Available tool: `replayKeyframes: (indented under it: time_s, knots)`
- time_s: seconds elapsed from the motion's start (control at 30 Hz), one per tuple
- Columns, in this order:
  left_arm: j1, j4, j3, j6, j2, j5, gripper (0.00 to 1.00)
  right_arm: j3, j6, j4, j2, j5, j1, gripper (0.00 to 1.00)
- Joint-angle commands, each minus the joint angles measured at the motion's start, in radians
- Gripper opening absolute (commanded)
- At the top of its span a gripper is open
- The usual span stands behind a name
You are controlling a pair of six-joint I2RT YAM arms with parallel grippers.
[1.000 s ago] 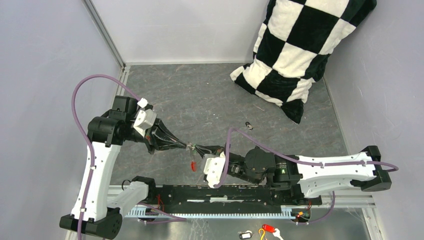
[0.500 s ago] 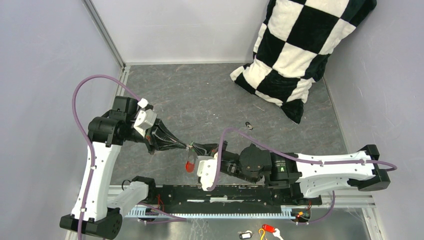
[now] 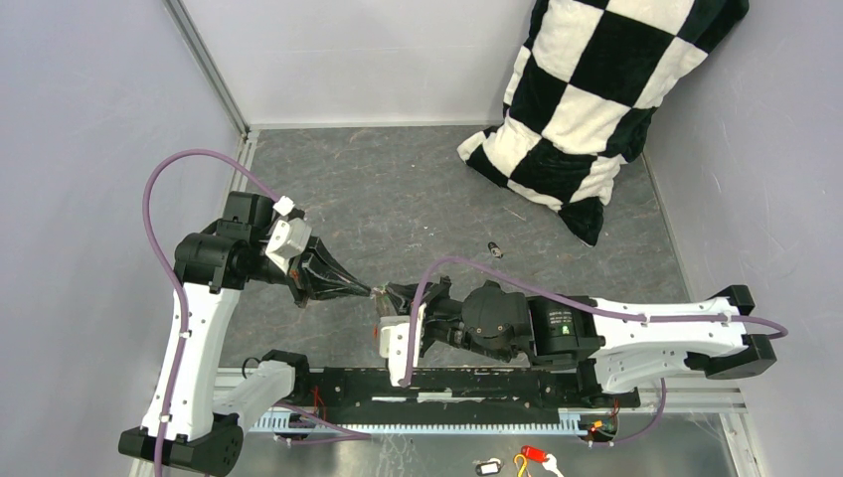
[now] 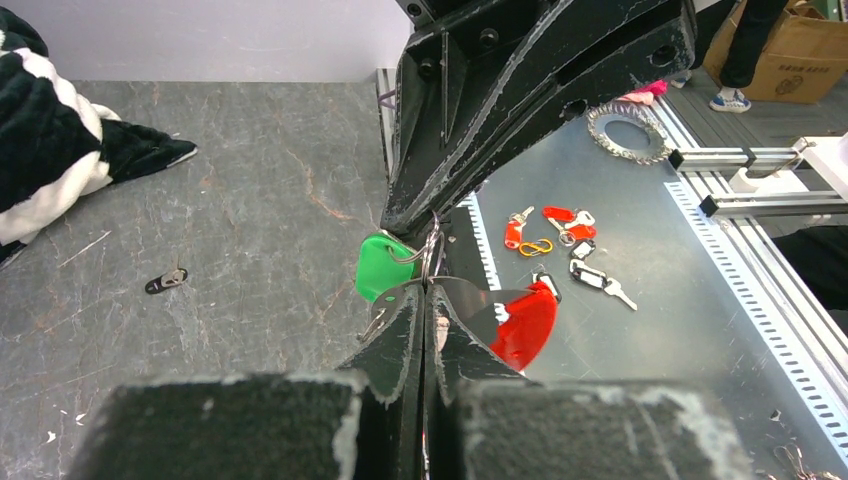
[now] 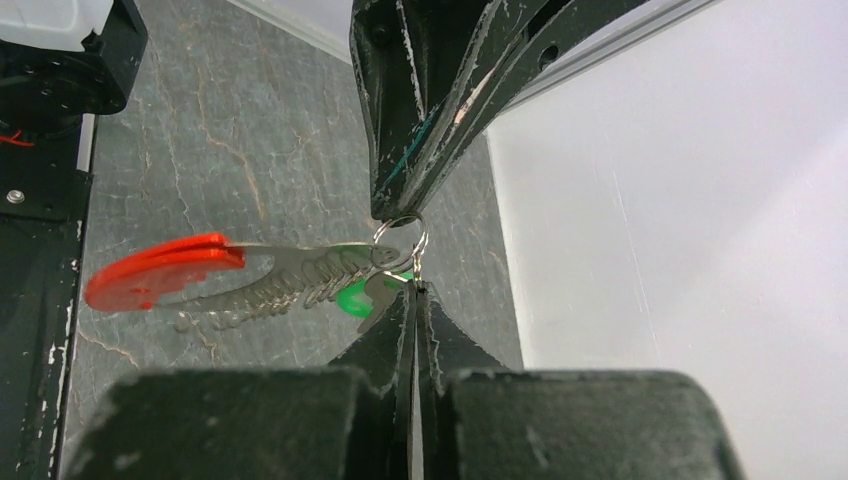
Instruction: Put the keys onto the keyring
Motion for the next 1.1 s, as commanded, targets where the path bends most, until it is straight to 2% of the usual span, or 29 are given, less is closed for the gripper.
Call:
replayKeyframes:
  time_s: [0.0,0.2,0.33,0.4,0.8,1.07]
  knots:
    - [0.0,-0.001,0.001,0.031,-0.01,0.101,0.02,0.091,-0.012,-0.03,0.003,0.005,0.006,0.0]
    - [0.001,-0.001,-0.01,0.032,-0.011,0.103,0.04,0.142,-0.031,-0.07,0.019,0.01,0.019,0.0]
    - [0.001,-0.001,-0.032,0.01,-0.012,0.103,0.23,0.171,-0.047,-0.093,0.025,0.03,0.029,0.01]
    - [0.002,-0.001,-0.051,-0.001,-0.014,0.104,0.29,0.181,-0.05,-0.094,0.025,0.038,0.032,0.0]
    - [-0.004,0.006,-0.065,-0.078,-0.015,0.108,0.33,0.173,-0.09,-0.08,0.035,0.01,0.041,0.01]
    - [-0.004,0.0,-0.005,-0.014,-0.027,0.063,0.3,0.203,-0.098,-0.103,0.066,0.078,0.041,0.0]
